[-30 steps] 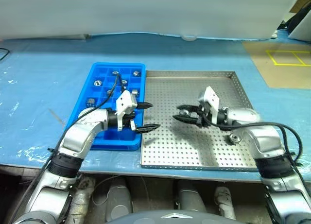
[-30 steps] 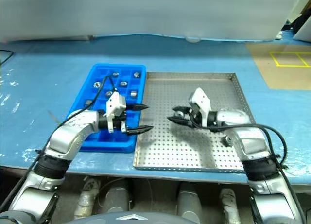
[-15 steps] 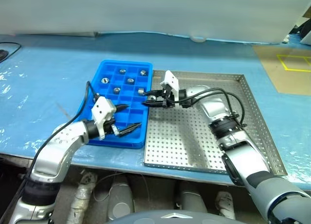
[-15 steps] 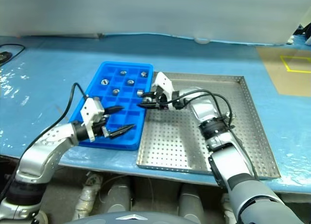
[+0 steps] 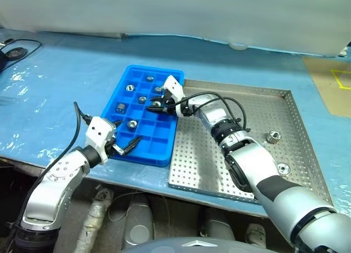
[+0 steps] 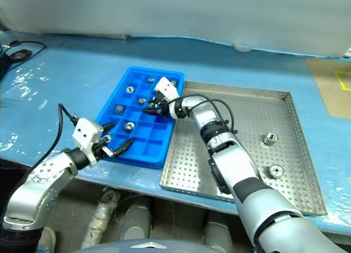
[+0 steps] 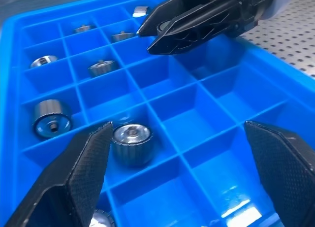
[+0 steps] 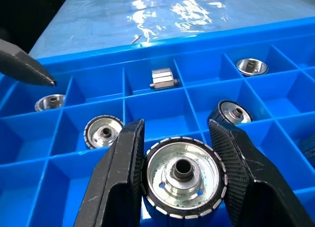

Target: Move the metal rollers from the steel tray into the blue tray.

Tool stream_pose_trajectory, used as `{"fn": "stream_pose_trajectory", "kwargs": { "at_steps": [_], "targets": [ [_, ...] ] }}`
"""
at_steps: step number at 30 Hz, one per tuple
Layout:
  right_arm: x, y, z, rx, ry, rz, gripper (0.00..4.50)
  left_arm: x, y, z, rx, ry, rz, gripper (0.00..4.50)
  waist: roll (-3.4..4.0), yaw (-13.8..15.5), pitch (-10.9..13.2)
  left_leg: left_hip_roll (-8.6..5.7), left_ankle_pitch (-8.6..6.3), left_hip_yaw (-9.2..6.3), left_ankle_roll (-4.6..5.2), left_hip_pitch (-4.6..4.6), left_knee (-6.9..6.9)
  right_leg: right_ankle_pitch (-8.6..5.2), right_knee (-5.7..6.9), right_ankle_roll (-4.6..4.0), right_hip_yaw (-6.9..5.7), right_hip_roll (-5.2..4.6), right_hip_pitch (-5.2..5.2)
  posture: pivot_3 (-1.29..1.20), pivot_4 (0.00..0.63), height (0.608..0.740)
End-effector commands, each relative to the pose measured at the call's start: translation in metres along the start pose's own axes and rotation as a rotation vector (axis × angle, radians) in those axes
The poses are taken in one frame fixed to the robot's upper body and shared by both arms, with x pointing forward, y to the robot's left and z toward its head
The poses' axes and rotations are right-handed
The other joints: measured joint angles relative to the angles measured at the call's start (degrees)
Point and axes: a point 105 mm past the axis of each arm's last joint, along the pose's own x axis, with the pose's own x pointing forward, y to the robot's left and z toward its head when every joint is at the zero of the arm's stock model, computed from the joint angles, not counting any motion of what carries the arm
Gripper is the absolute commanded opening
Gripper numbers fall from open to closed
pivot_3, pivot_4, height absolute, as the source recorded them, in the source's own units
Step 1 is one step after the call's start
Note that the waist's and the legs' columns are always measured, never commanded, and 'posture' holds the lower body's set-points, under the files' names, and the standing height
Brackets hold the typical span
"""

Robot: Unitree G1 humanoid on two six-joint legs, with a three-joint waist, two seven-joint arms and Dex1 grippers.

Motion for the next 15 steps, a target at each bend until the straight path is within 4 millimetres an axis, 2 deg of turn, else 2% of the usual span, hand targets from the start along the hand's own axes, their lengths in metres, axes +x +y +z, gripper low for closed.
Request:
{"fn": "stream_pose_trajectory", "kwargs": {
  "at_steps": [1, 7, 10, 15],
  "targets": [
    [0.005, -0.003, 0.017, -0.055, -0.029, -0.024, 1.67, -0.002, 0.003, 0.012, 0.017, -0.044, 0.039, 4.50, 0.00, 0.2, 0.0, 0.00, 0.00, -0.01, -0.01, -0.02, -0.01, -0.01, 0.00, 0.00, -0.01, 0.00, -0.01, 0.45, 0.150, 0.740],
    [0.006, -0.001, 0.005, -0.056, 0.011, -0.019, 1.67, -0.003, 0.003, 0.012, 0.005, -0.050, 0.052, 4.50, 0.01, 0.6, 0.0, 0.00, 0.03, -0.08, -0.05, -0.07, -0.09, -0.07, 0.00, 0.00, -0.08, 0.01, -0.05, 0.47, 0.150, 0.740],
    [0.008, 0.003, 0.001, -0.059, 0.011, -0.001, 2.72, 0.000, 0.003, 0.012, 0.007, -0.048, 0.046, 4.50, 0.01, 0.8, 0.0, 0.00, 0.04, -0.12, -0.08, -0.07, -0.12, -0.08, 0.00, 0.00, -0.11, 0.02, -0.05, 0.47, 0.150, 0.740],
    [0.000, -0.004, 0.004, -0.057, -0.033, -0.036, 4.33, 0.009, 0.001, 0.018, 0.004, -0.070, 0.016, 4.50, 0.02, 1.3, 0.0, 0.00, 0.09, -0.17, -0.15, -0.07, -0.20, -0.08, 0.02, -0.01, -0.16, 0.03, -0.06, 0.42, 0.150, 0.740]
  ]
}}
